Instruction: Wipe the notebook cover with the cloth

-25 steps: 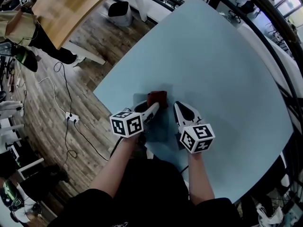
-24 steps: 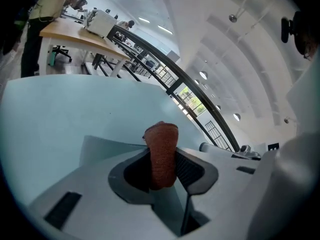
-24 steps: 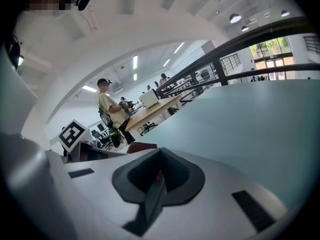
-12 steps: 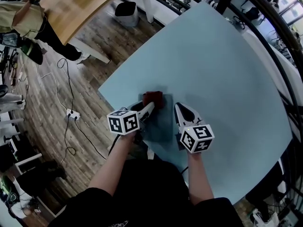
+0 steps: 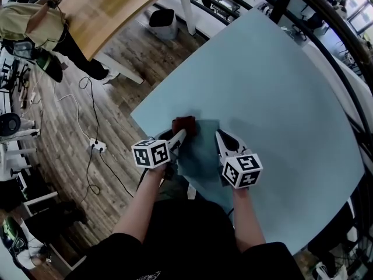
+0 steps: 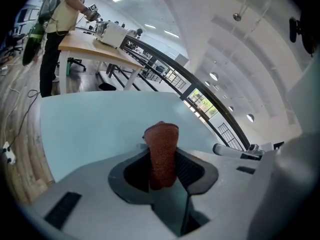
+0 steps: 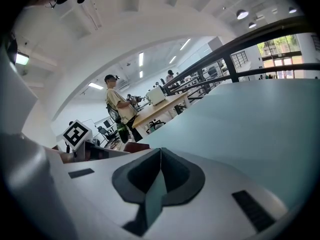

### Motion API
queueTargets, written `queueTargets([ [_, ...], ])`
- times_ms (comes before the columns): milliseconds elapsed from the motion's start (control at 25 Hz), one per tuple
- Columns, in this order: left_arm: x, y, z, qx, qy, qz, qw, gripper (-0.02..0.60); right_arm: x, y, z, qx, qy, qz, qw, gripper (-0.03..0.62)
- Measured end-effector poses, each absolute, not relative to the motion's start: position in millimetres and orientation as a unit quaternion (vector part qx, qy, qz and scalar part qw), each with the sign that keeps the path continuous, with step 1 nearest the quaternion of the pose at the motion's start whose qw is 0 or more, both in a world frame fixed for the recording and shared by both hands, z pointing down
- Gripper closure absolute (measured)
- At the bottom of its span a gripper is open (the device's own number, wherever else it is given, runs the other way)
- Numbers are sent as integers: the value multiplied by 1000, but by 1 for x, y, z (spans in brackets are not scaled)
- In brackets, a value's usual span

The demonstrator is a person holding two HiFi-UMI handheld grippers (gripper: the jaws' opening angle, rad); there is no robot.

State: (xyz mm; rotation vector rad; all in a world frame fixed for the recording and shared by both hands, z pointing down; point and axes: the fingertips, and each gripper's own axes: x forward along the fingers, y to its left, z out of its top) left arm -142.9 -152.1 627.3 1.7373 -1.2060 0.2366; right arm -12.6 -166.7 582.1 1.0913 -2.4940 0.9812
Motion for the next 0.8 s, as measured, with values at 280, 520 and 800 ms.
queueTargets([
  [280, -157, -151, 624, 708, -513, 114, 472, 448, -12, -167, 581, 368, -857, 339, 124, 586],
  [520, -176, -144, 620, 696, -533, 112, 469, 448, -11, -164, 579, 364, -860, 337, 123, 586],
  [800, -184, -143, 606, 701, -542, 107, 451, 448, -5, -164, 574, 370, -859, 336, 111, 586],
])
